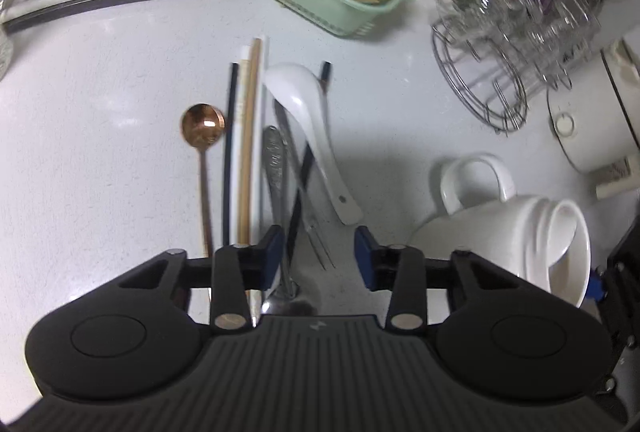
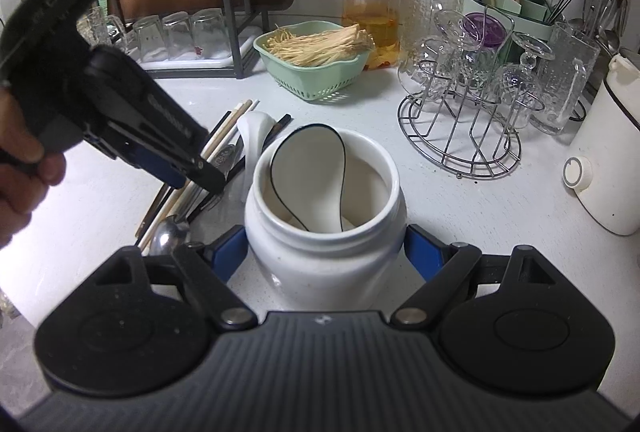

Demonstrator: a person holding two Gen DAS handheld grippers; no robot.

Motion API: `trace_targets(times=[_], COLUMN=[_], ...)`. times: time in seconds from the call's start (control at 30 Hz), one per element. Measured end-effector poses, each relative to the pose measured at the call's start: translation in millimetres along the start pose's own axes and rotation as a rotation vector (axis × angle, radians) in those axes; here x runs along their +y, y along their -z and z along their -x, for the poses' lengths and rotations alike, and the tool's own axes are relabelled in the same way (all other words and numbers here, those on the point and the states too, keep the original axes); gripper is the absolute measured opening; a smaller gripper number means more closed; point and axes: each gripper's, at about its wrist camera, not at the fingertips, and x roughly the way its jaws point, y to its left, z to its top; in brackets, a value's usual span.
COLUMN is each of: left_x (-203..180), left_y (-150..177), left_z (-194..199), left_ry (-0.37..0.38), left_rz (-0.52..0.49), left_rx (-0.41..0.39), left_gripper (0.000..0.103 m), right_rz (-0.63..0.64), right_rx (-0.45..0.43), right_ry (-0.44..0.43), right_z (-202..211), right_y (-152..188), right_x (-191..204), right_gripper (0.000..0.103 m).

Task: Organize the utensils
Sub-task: 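Close the left tool on the silver fork in the pile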

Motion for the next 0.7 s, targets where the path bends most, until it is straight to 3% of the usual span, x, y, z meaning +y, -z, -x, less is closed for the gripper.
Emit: trace_targets(times=[0.1,0.27,0.53,0.7], left_x=[-4.9,-7.0,-11.2,-8.2], left_y=[2.9,7.1,6.9,6.6], left_z=[-5.4,-16.3,-24.9,-23.3], left_ry=[-0.029,-0.019,-0.054,-0.087], left_rz=[-0.041,-0.057,-0.034,-0.001], left_rx=[0.004,0.018,0.028,0.005], left_gripper=[0.034,0.033,0.03,0.011], right_rz=[-0.007,-0.012,-0.013,-0.011], right_rx=[-0.003,-0.006,-0.014,-0.02], right_ry=[0.005,0.008,0.006,0.005], right_z=[0.0,0.2,0.5,0.2], right_y=[0.4,1.2,2.5,2.8], right_x=[0.8,1.3,1.0,1.2], right_gripper=[0.087,0.087,0.087,0.087])
